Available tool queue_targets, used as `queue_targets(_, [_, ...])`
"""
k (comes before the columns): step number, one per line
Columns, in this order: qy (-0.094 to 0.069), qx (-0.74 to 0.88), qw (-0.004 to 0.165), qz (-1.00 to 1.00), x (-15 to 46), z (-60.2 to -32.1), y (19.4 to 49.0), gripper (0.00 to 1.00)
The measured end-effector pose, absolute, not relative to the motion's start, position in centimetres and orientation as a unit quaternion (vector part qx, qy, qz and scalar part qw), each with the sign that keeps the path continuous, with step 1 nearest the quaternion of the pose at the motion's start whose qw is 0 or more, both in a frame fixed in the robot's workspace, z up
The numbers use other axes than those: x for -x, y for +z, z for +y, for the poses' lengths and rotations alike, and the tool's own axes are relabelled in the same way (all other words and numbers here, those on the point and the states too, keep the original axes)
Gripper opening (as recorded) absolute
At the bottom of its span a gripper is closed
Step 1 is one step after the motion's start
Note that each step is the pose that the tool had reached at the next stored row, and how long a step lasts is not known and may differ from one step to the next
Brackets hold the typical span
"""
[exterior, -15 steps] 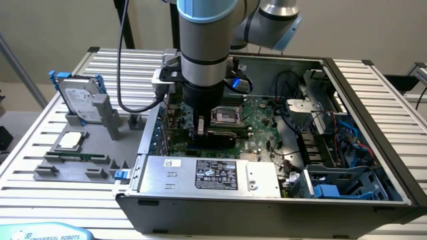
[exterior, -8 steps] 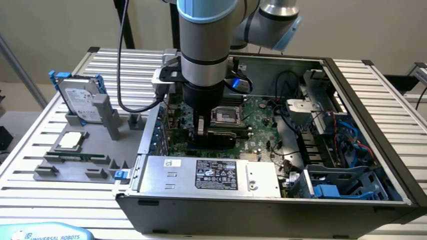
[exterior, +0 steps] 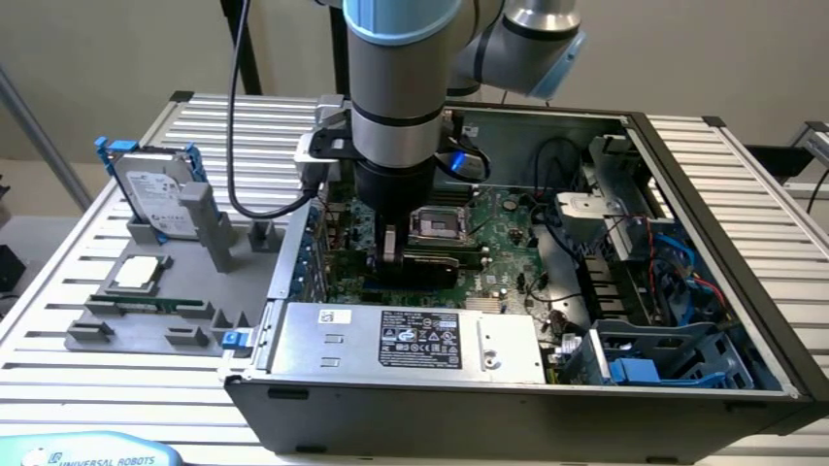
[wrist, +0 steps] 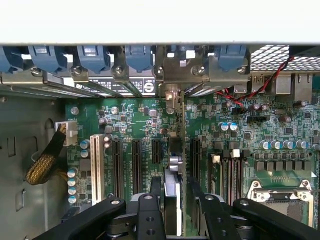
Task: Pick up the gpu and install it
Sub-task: 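Insert the gpu into the slot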
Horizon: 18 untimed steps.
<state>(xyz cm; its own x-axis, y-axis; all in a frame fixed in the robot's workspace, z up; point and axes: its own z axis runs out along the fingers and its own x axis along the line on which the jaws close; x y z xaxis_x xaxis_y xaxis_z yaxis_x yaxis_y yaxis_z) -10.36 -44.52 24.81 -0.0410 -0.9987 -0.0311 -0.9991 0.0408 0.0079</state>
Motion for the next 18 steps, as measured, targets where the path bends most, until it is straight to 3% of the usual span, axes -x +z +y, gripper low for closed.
queue_targets(12, [0.014, 0.692, 0.008, 0.721, 10.2, -44.5, 27.7, 0.35])
queue_targets(14, [0.014, 0.692, 0.008, 0.721, 10.1, -44.5, 27.9, 0.26])
queue_targets(15, [0.014, 0.692, 0.008, 0.721, 10.0, -44.5, 27.9, 0.26])
queue_targets(16, [0.014, 0.692, 0.008, 0.721, 9.9, -44.5, 27.9, 0.14])
queue_targets(18, [0.014, 0.693, 0.008, 0.721, 9.7, -44.5, 27.9, 0.11])
